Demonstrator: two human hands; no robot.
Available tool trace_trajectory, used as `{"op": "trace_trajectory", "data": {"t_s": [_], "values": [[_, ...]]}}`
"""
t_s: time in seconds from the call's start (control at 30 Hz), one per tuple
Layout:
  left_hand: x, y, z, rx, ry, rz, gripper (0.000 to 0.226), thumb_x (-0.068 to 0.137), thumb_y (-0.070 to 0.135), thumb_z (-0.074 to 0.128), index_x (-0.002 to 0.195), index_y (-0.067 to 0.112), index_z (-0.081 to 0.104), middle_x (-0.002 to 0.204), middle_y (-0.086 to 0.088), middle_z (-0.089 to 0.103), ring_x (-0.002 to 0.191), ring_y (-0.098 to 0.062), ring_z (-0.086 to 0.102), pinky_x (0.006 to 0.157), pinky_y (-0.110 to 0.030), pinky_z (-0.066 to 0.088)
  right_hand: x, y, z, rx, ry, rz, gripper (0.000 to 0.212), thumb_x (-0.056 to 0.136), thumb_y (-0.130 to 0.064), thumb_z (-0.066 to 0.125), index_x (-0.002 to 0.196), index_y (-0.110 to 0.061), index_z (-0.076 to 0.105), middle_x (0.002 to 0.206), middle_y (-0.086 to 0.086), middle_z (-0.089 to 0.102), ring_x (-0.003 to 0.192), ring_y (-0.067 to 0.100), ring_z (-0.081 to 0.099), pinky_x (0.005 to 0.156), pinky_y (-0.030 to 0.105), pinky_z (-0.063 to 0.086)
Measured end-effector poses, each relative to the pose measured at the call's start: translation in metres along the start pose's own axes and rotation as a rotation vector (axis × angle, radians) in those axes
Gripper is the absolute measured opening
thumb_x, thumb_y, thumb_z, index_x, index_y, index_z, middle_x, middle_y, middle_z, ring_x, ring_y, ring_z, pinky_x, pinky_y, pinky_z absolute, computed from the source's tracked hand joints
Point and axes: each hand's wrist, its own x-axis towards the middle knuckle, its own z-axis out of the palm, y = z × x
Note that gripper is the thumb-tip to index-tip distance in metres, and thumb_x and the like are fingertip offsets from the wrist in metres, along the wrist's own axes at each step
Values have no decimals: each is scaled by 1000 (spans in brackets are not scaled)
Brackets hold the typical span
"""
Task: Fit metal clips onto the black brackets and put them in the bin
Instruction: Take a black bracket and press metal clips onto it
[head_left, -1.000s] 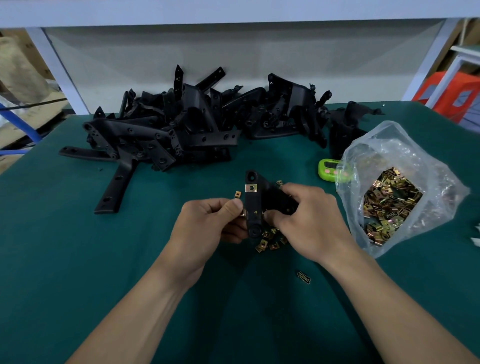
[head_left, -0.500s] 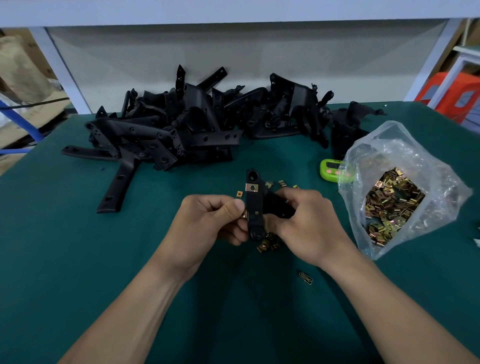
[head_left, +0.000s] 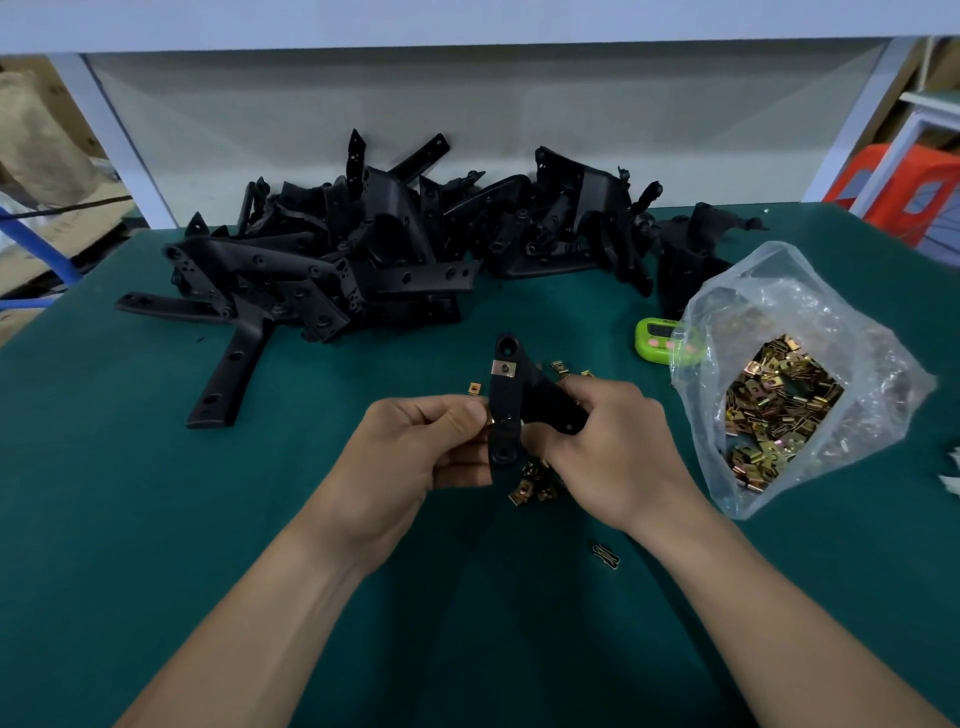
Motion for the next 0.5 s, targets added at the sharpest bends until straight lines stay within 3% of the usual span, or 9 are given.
{"op": "trace_trajectory", "data": {"t_s": [0.17, 0.37, 0.43, 0.5], "values": [[-2, 6, -6, 70, -32, -65, 28, 87, 31, 66, 91, 8, 82, 87, -14, 76, 73, -16, 72, 64, -23, 57, -1, 0, -3, -67, 10, -55, 14, 72, -51, 72, 77, -46, 59, 68, -22, 63, 59, 8, 57, 50, 28, 40], [-3, 6, -8, 134, -57, -83, 24, 85, 25, 69, 82, 4, 79, 82, -18, 75, 67, -18, 71, 62, -24, 58, -1, -1, -4, -128, -6, -100, 17, 73, -50, 71, 74, -39, 57, 64, -14, 62, 61, 11, 59, 53, 30, 42], [-2, 4, -5, 118, -47, -24, 17, 89, 20, 68, 88, 9, 80, 79, -14, 75, 67, -17, 70, 63, -24, 58, -2, 0, -3, -118, -10, -88, 19, 75, -49, 73, 76, -37, 58, 64, -13, 62, 62, 12, 60, 54, 32, 45], [-1, 4, -3, 167, -47, 46, 21, 94, 9, 68, 109, 20, 78, 78, -12, 76, 67, -17, 70, 64, -25, 59, -2, 1, -2, -128, -11, -76, 20, 75, -48, 73, 80, -34, 59, 65, -11, 63, 63, 15, 61, 56, 36, 50]]}}
